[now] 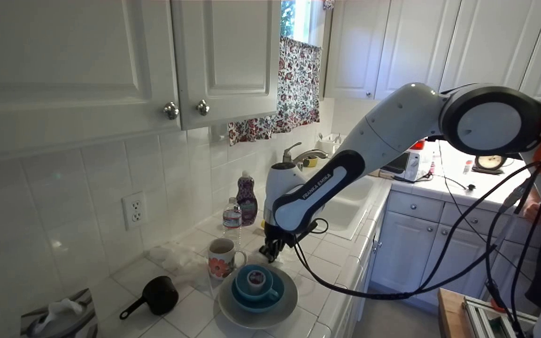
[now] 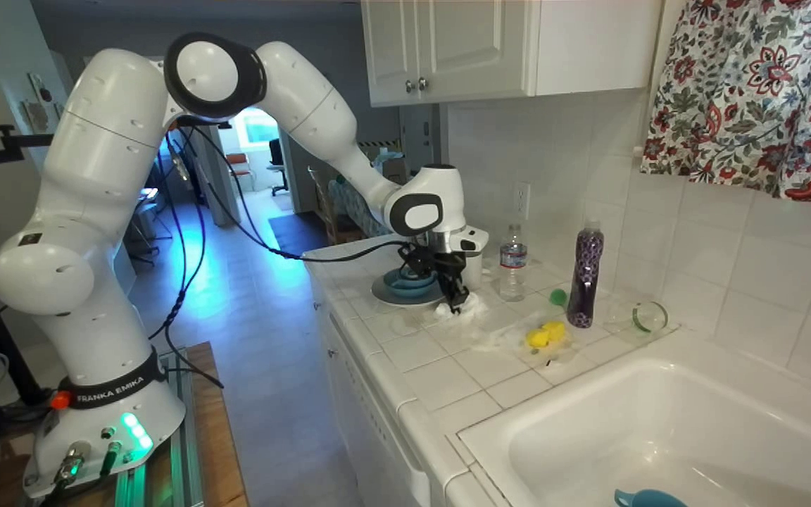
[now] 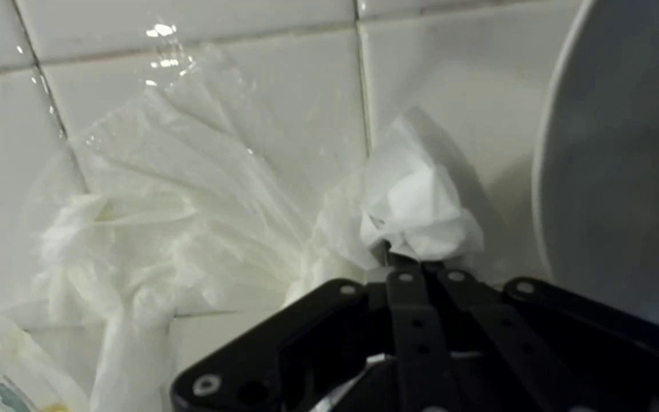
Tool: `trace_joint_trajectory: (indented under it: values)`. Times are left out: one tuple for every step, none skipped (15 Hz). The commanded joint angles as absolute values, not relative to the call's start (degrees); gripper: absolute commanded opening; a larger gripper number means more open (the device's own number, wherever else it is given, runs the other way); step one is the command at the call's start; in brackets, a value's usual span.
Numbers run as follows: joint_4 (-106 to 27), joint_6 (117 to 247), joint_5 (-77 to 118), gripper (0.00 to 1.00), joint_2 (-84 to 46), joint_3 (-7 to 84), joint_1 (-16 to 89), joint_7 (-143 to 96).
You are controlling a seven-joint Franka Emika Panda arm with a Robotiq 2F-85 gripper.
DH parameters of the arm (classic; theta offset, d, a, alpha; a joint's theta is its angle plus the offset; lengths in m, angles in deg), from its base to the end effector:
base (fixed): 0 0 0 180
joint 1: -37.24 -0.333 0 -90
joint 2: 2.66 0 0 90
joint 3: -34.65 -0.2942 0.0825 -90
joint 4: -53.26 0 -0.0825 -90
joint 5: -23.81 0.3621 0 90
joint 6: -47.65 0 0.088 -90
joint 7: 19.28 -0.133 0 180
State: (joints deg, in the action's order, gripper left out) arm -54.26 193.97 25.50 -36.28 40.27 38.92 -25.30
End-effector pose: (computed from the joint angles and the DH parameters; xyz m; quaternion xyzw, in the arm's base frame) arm 0.6183 -0.0773 0.1792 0.9917 -0.1183 0.0465 0.0185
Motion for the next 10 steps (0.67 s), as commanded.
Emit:
trace_joint_trajectory:
  values:
    - [-47.0, 196.9, 25.1, 0.01, -43.2, 39.1, 39.1, -24.8]
    - [-45.2, 196.5, 25.3, 0.01, -44.3, 38.8, 39.1, -24.8]
    - [-43.3, 196.2, 25.2, 0.01, -45.5, 38.7, 38.9, -24.9]
    - [-41.0, 195.5, 25.2, 0.01, -46.8, 38.7, 38.8, -25.1]
    - [-38.7, 194.6, 25.3, 0.01, -48.0, 38.4, 38.9, -24.9]
    - [-36.2, 194.0, 25.3, 0.01, -49.5, 38.5, 38.8, -25.2]
    - [-33.8, 193.1, 25.3, 0.01, -50.9, 38.4, 38.8, -25.3]
    - [-31.3, 192.2, 25.2, 0.01, -52.4, 38.5, 38.8, -25.4]
    - [-29.1, 191.2, 25.3, 0.01, -53.5, 38.5, 38.7, -25.6]
    - [-26.6, 189.9, 25.4, 0.01, -54.8, 38.4, 38.8, -25.6]
